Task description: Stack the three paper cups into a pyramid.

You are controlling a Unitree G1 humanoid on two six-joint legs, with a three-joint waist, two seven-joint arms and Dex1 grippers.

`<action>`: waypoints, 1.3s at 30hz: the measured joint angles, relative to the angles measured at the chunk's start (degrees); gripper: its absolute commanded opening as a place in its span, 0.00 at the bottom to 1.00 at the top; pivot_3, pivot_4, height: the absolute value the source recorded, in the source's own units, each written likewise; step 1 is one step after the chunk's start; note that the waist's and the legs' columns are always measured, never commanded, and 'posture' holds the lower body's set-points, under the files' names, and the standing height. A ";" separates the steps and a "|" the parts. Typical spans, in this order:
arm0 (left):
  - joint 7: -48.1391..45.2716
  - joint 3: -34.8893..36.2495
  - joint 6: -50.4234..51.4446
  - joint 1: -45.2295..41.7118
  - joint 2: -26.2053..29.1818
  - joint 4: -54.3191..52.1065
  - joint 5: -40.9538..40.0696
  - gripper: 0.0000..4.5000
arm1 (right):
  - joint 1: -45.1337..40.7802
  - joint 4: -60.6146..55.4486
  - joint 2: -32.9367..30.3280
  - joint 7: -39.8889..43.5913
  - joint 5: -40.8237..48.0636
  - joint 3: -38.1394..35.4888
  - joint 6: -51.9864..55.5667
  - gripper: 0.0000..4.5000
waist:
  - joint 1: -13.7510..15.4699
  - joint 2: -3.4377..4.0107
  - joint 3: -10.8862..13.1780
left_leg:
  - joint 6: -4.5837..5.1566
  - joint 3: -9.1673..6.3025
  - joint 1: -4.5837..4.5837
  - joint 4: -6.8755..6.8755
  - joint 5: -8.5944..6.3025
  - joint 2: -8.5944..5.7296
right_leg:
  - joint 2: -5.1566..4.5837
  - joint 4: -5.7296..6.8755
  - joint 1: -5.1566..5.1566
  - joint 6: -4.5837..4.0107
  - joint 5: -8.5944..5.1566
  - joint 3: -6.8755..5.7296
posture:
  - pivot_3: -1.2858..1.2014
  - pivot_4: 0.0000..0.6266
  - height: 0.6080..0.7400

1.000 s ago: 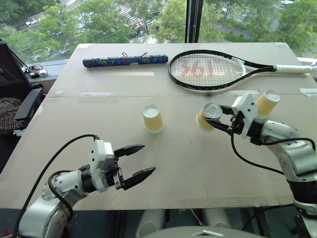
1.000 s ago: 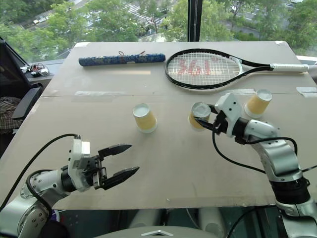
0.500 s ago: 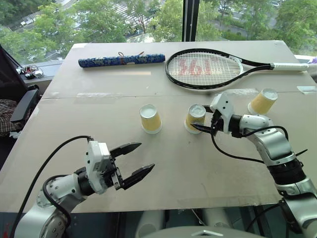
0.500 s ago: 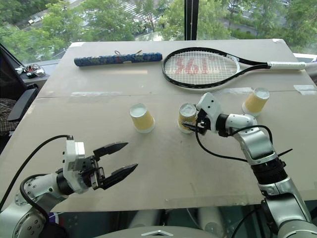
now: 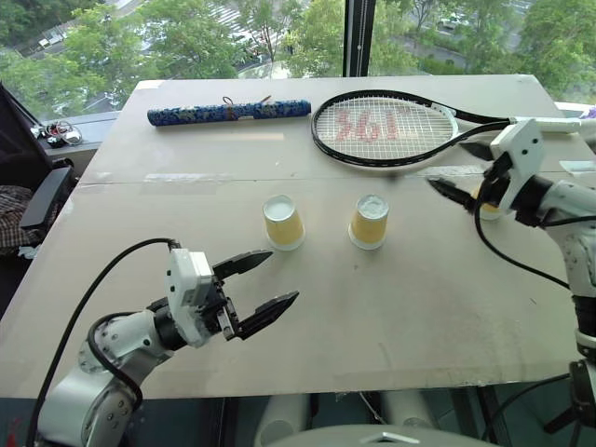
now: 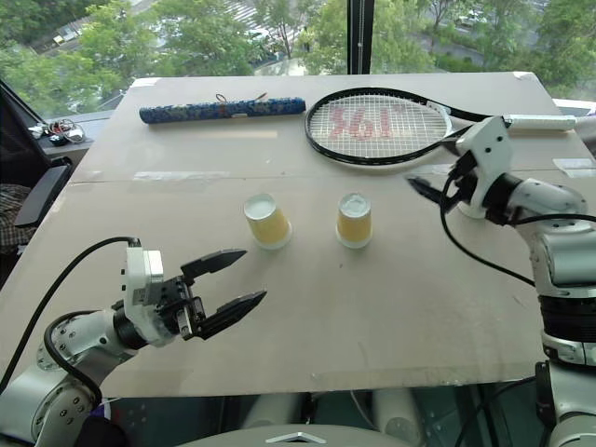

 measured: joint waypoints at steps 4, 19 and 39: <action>0.10 -0.57 0.20 -1.40 0.04 0.03 -0.46 1.00 | -1.26 11.68 -1.41 -6.41 -6.22 -0.50 -2.71 0.99 | 0.00 0.00 0.00 | 0.00 0.02 -0.01 0.00 0.00 0.01 | 0.02 -0.01 -0.01 0.00 0.00 0.00 | 0.52 0.24 1.00; 0.14 -0.60 0.37 -1.82 0.38 0.10 -0.52 1.00 | -2.74 22.96 1.95 -11.69 -5.14 -4.36 -1.29 0.50 | -0.03 0.02 0.00 | 0.01 0.10 -0.01 0.02 0.00 0.04 | 0.06 0.03 -0.03 0.00 0.00 0.08 | 0.52 0.24 1.00; -0.74 -0.10 0.35 0.48 1.40 0.08 -0.53 1.00 | 5.78 -7.78 3.86 5.00 3.76 9.60 3.10 0.46 | 0.17 0.04 0.01 | 0.01 -0.02 -0.05 0.11 0.00 0.03 | 0.02 0.03 -0.02 0.01 0.00 -0.02 | 0.52 0.24 1.00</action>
